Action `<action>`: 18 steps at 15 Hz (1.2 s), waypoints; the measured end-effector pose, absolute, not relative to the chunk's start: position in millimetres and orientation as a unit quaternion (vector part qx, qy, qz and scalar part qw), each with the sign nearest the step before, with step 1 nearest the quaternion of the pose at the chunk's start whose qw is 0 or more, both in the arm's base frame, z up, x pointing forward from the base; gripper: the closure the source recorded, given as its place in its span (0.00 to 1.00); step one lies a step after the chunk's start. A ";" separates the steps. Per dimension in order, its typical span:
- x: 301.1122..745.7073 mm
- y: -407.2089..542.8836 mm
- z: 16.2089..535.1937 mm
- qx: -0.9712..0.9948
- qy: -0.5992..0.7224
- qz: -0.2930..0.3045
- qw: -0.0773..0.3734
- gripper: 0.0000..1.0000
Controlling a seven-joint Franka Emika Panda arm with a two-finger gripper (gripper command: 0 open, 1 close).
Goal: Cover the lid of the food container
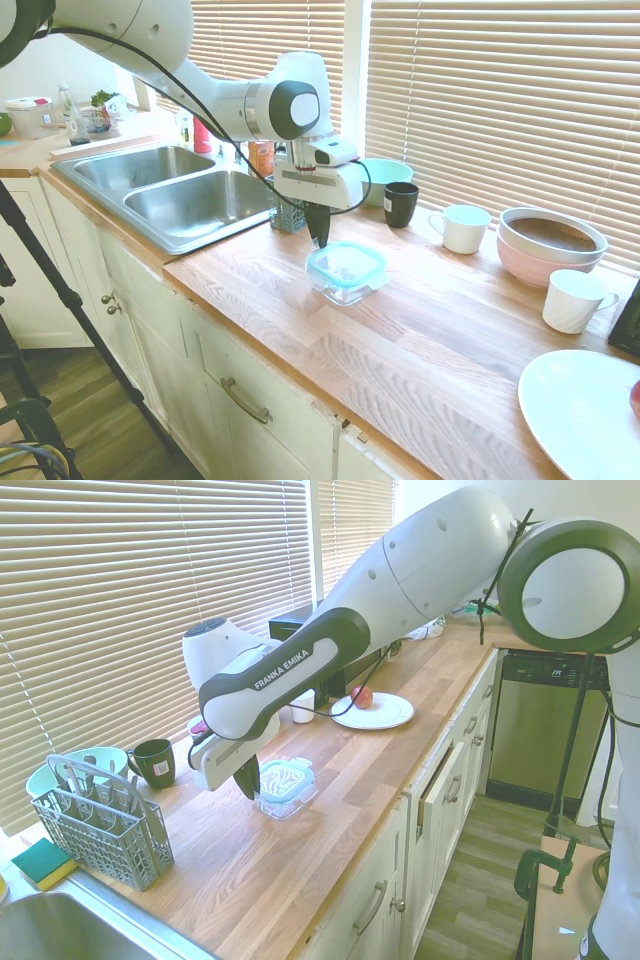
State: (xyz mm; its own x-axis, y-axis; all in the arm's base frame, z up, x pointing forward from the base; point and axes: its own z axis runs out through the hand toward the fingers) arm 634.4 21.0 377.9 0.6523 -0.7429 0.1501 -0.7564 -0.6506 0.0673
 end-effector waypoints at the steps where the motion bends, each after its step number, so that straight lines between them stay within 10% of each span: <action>1: 634.4 21.0 378.0 0.907 -0.413 0.055 0.062 0.00; 10: 626.4 18.5 415.3 0.905 -0.415 0.086 0.042 0.00; 18: 484.1 -63.3 468.8 0.901 -0.423 0.092 -0.020 0.00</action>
State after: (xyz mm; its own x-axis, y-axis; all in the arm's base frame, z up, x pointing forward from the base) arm 484.1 -63.3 468.8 0.6253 -0.7662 0.1480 -0.7587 -0.6413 -0.1144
